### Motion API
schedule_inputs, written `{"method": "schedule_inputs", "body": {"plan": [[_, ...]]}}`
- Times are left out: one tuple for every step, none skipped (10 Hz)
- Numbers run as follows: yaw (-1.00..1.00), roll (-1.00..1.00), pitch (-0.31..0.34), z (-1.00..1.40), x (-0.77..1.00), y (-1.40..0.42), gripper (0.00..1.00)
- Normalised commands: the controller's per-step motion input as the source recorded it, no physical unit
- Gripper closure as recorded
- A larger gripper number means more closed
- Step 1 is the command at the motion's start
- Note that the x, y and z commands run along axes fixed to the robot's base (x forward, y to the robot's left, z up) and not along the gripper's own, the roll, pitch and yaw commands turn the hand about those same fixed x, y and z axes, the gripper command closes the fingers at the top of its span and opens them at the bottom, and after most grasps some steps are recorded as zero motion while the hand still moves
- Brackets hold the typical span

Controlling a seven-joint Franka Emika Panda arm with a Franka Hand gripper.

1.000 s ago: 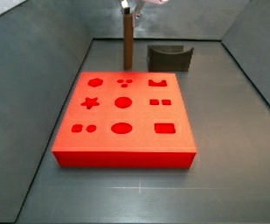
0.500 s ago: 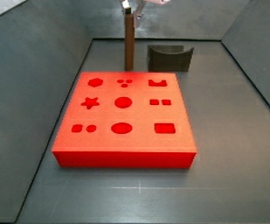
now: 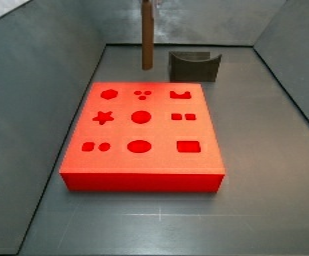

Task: Pick up the oval object. Move up. Move to above the board. Insert the oval object.
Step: Move up, then move to above the board.

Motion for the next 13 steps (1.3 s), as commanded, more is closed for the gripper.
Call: {"method": "schedule_inputs", "body": {"plan": [[0.02, -0.05, 0.064, 0.26, 0.01, -0.01, 1.0], [-0.28, -0.14, -0.285, 1.0, -0.89, 0.37, 1.0], [-0.27, -0.15, -0.301, 1.0, -0.92, 0.38, 1.0], [-0.23, -0.16, -0.274, 1.0, -0.95, 0.35, 1.0], [-0.15, -0.16, -0.195, 1.0, -0.99, 0.29, 1.0], [-0.11, -0.14, -0.124, 0.97, -1.0, 0.27, 1.0], [-0.08, -0.14, -0.052, 0.95, -1.0, 0.22, 1.0], [-0.07, -0.14, -0.03, 0.95, -1.0, 0.2, 1.0], [-0.06, -0.14, -0.017, 0.79, -0.84, 0.14, 1.0], [-0.06, -0.14, -0.014, 0.61, -0.67, 0.09, 1.0], [-0.05, -0.13, -0.017, 0.37, -0.45, 0.05, 1.0], [-0.05, -0.13, -0.017, 0.24, -0.34, 0.04, 1.0], [1.0, -0.04, 0.213, 0.08, 0.34, -1.0, 1.0]]}}
